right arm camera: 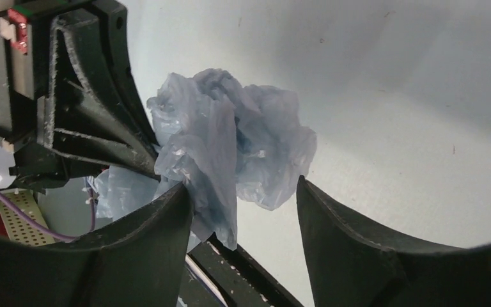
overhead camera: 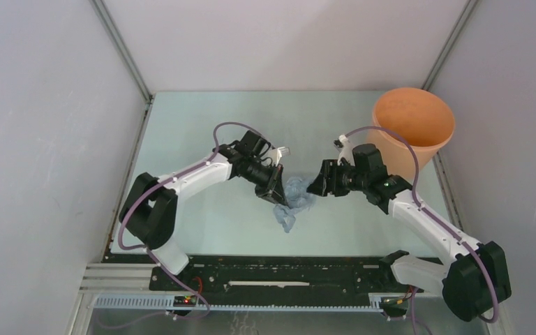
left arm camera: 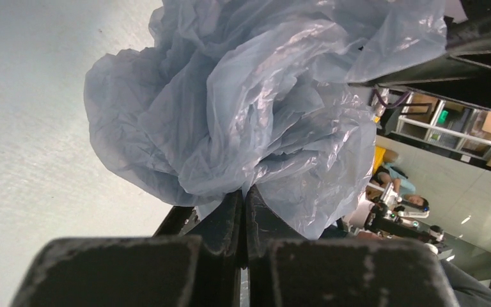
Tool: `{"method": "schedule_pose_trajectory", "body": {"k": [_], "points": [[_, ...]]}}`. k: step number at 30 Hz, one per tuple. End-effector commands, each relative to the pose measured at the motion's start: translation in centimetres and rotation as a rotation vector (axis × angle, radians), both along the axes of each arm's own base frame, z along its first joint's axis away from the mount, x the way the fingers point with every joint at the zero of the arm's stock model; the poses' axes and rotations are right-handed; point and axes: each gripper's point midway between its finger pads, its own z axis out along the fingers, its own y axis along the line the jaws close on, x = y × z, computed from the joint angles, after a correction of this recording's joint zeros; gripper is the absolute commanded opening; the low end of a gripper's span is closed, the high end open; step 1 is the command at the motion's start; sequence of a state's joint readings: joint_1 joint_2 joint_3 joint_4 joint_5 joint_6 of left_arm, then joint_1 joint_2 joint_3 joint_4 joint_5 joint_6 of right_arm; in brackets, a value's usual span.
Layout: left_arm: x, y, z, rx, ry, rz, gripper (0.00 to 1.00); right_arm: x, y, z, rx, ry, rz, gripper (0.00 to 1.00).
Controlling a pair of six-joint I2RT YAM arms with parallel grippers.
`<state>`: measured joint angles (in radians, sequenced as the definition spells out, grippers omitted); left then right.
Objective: Put the trash bags into the trash bin
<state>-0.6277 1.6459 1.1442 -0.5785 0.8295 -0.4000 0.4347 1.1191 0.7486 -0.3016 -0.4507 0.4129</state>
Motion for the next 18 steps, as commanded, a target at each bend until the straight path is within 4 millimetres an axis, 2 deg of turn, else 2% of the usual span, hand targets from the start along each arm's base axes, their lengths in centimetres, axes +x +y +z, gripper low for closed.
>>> {"method": "schedule_pose_trajectory", "body": {"k": [1,6,8,12,15,18], "points": [[0.5,0.4,0.9,0.013,-0.045,-0.036,0.04,-0.6,1.2,2.2,0.039,-0.093,0.101,0.69],[0.2,0.6,1.1,0.012,-0.056,-0.034,0.05,-0.3,2.4,2.7,0.083,-0.091,0.116,0.64],[0.3,0.7,1.0,0.022,-0.062,-0.028,0.06,-0.6,2.2,2.5,0.070,-0.077,0.101,0.62],[0.8,0.6,1.0,0.035,-0.071,-0.008,0.07,-1.6,1.3,2.0,0.017,-0.065,0.071,0.64],[1.2,0.6,1.2,0.035,-0.087,0.005,0.08,-1.6,1.6,1.7,0.017,-0.049,0.061,0.54],[1.2,0.5,1.6,0.027,-0.089,0.007,0.08,-1.1,2.0,1.1,0.003,-0.040,0.036,0.52]]}}
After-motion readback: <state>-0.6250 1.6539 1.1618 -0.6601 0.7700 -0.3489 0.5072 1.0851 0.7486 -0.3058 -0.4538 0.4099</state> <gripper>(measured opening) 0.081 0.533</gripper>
